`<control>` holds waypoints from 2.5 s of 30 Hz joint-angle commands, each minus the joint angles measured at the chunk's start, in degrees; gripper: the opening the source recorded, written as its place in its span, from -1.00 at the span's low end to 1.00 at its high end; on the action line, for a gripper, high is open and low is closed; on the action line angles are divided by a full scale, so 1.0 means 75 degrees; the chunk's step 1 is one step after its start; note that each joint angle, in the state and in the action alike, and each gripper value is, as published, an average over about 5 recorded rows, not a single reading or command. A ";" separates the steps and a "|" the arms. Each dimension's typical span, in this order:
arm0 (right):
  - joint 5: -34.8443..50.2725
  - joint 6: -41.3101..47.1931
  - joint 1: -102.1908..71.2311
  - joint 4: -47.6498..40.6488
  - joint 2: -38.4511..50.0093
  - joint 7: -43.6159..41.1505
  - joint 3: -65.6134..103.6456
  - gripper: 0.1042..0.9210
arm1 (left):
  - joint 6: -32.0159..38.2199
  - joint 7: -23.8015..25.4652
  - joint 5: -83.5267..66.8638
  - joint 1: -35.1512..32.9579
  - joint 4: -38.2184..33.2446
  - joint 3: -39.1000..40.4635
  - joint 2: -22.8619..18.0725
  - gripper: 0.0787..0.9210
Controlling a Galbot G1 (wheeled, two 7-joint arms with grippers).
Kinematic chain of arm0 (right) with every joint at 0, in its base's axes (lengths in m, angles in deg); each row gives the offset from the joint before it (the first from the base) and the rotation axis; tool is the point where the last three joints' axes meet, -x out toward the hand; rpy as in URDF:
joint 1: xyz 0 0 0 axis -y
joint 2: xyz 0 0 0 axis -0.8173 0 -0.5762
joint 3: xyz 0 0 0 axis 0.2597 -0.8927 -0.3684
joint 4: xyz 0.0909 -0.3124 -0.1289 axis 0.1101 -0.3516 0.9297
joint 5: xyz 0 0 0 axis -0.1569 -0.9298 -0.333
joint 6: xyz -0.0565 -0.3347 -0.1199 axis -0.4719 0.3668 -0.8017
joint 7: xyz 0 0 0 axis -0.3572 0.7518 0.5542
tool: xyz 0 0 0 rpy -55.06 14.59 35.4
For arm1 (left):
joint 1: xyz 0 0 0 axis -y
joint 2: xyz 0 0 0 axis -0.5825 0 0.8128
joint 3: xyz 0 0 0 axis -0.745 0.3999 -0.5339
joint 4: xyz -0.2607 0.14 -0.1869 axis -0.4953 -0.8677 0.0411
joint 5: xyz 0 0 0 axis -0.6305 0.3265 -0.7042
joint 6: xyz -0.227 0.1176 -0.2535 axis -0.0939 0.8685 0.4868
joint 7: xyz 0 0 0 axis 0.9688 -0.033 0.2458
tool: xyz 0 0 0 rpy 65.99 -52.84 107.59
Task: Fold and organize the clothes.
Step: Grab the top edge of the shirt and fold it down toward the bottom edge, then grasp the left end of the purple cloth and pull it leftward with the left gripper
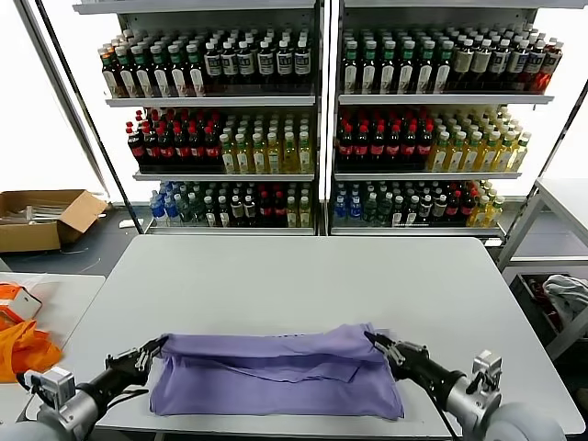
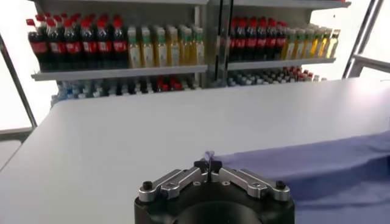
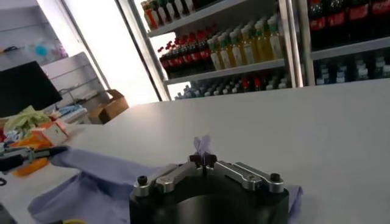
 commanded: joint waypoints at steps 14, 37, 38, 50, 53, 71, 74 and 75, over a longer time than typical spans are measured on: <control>-0.2708 -0.3057 -0.0652 -0.0684 -0.0335 0.0878 0.0696 -0.12 | 0.0344 -0.0219 0.0372 -0.1043 -0.0355 -0.0779 -0.0047 -0.10; -0.2020 -0.4713 -0.1661 -0.0762 -0.1182 0.1139 0.1408 0.76 | 0.0176 -0.2531 0.0644 0.0230 -0.0248 0.1128 -0.2499 0.77; -0.2022 -0.4704 -0.1672 -0.0750 -0.1190 0.1124 0.1394 0.76 | 0.0176 -0.2560 0.0638 0.0262 -0.0187 0.1127 -0.2514 0.77; -0.1961 -0.4572 -0.1677 -0.0625 -0.1306 0.1110 0.1196 0.76 | 0.0305 -0.2534 0.1131 0.0157 0.0165 0.1408 -0.2767 0.74; -0.1721 -0.4418 -0.1622 -0.0511 -0.1303 0.1215 0.1176 0.76 | 0.0312 -0.2492 0.1175 0.0148 0.0188 0.1438 -0.2815 0.60; -0.1342 -0.4302 -0.1491 -0.0397 -0.1195 0.1475 0.1272 0.76 | 0.1021 -0.1746 0.0957 0.0095 0.0775 0.0333 -0.2095 -0.63; -0.1311 -0.4329 -0.1505 -0.0388 -0.1170 0.1484 0.1290 0.76 | 0.1098 -0.1564 0.0569 -0.0016 0.0925 -0.0248 -0.1592 -0.83; -0.1288 -0.4343 -0.1518 -0.0390 -0.1158 0.1485 0.1311 0.76 | 0.1123 -0.1504 0.0460 -0.0039 0.1033 -0.0494 -0.1386 -0.89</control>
